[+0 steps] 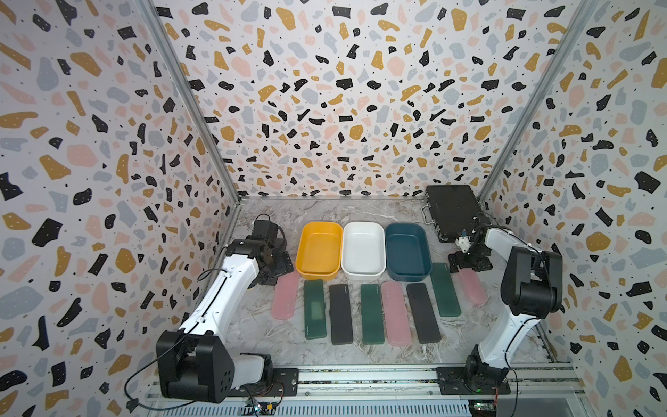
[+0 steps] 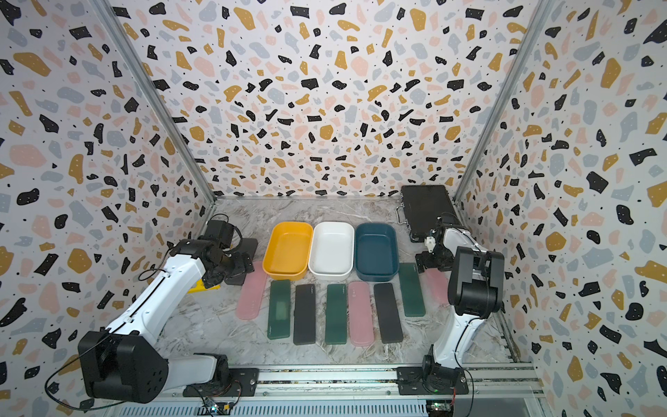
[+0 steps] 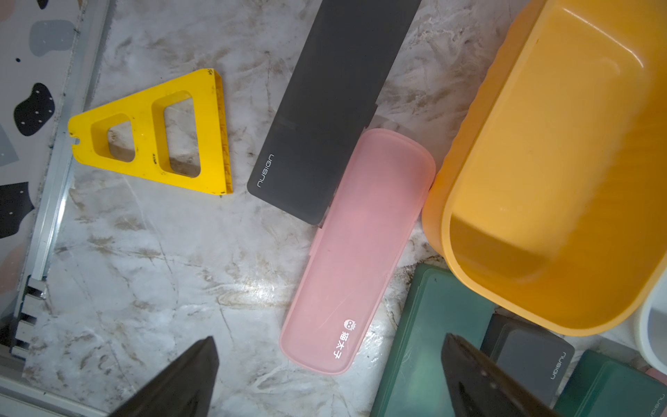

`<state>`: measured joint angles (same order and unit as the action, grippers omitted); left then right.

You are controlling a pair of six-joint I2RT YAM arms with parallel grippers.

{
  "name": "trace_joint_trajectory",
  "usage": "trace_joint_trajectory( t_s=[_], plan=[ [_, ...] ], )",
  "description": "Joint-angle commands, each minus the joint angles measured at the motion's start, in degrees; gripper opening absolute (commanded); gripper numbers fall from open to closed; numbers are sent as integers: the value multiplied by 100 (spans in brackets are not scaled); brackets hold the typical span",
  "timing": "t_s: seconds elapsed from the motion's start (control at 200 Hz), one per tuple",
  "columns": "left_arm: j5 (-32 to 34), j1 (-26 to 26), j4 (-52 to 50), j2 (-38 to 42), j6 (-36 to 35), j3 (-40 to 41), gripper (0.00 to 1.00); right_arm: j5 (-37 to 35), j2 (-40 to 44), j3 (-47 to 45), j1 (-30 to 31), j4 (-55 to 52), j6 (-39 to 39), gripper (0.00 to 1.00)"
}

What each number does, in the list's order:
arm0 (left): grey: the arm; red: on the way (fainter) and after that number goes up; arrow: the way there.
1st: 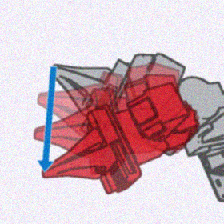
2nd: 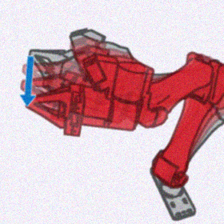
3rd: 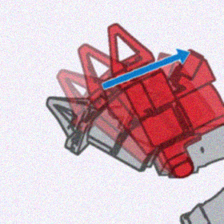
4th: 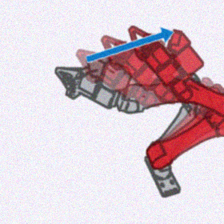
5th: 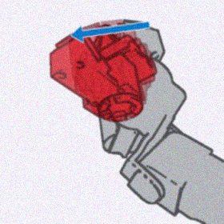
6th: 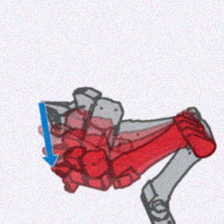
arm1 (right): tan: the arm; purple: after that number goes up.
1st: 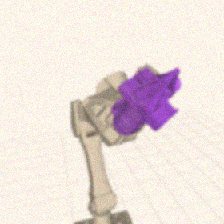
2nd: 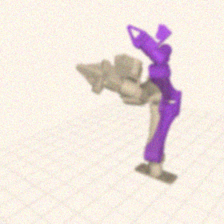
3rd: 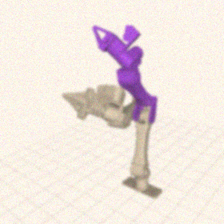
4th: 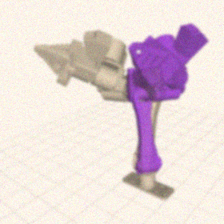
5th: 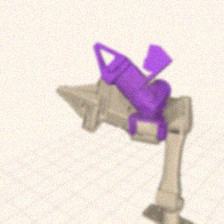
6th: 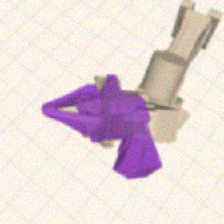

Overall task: Place the pencil cases by color into the storage box
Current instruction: Pick up the pencil case from the center of the board.

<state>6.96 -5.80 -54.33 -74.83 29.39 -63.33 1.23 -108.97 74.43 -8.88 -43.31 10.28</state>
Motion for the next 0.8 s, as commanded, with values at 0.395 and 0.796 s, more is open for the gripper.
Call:
trace_joint_trajectory(
  t_s=[0.395,0.796],
  plan=[
    [34,-26,48,10,-22,31,100,362,-257,-132,-8,-363,-107,100],
    [-163,-26,193,61,2,150,100,341,-281,-188,-8,-424,-108,84]
  ],
)
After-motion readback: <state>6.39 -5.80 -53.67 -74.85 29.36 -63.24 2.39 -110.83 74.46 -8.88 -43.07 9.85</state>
